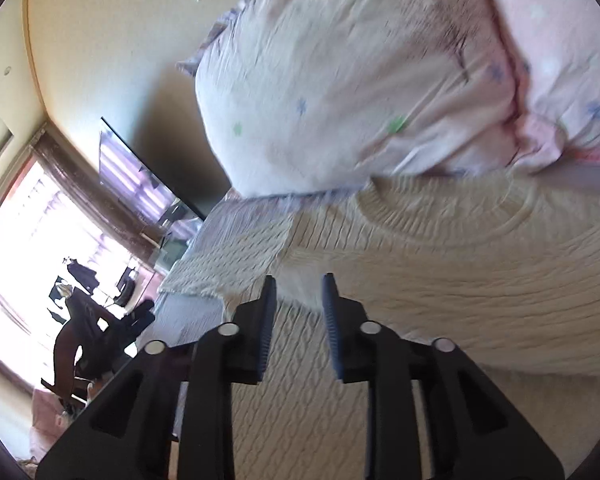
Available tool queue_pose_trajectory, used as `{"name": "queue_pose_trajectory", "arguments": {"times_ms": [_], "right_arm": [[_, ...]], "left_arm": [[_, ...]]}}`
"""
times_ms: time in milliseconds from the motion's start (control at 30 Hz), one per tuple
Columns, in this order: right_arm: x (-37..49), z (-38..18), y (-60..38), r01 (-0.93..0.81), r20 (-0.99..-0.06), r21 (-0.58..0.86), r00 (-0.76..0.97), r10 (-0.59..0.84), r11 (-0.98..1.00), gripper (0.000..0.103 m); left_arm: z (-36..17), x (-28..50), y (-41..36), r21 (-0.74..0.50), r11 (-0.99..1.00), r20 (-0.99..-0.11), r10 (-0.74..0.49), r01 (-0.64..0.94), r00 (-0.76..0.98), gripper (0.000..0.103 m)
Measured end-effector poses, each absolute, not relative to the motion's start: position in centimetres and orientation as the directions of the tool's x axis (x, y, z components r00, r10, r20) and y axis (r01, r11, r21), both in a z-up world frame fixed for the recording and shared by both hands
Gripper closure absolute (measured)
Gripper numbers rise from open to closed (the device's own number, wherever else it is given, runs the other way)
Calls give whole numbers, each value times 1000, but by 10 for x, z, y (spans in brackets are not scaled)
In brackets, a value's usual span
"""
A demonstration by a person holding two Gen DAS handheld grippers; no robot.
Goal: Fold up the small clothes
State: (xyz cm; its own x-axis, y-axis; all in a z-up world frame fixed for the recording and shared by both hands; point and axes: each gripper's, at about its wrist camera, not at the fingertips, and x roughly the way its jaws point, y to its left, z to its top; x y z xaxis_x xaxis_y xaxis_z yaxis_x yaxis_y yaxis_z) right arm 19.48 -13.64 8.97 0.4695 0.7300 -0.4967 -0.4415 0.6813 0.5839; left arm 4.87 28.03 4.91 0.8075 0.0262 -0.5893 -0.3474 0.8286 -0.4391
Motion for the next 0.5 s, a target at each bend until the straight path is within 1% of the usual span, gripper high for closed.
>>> {"name": "queue_pose_trajectory", "arguments": {"times_ms": [33, 67, 100, 200, 233, 300, 367, 500], "right_arm": [[197, 90, -143, -430, -488, 587, 489, 723, 687, 52], [194, 92, -157, -405, -478, 588, 524, 705, 700, 42], [200, 92, -174, -388, -473, 590, 544, 693, 708, 40], [196, 94, -213, -330, -471, 586, 605, 642, 740, 38], [198, 91, -225, -310, -473, 585, 621, 625, 750, 37], [197, 87, -242, -269, -477, 582, 651, 590, 767, 35], [188, 82, -255, -244, -477, 585, 667, 572, 773, 34], [177, 73, -274, -206, -468, 608, 687, 556, 766, 31]], "left_arm": [[47, 47, 301, -465, 799, -590, 42, -381, 806, 2], [45, 48, 314, -477, 779, -597, 53, -408, 800, 2], [43, 50, 327, -484, 760, -608, 65, -434, 792, 2], [35, 59, 367, -526, 690, -636, 69, -498, 769, 9], [31, 61, 384, -557, 648, -642, 61, -520, 764, 12], [22, 59, 406, -593, 575, -655, 63, -564, 753, 13], [14, 57, 428, -654, 495, -629, 65, -572, 775, 19], [7, 55, 454, -721, 392, -595, 73, -572, 800, 31]]}}
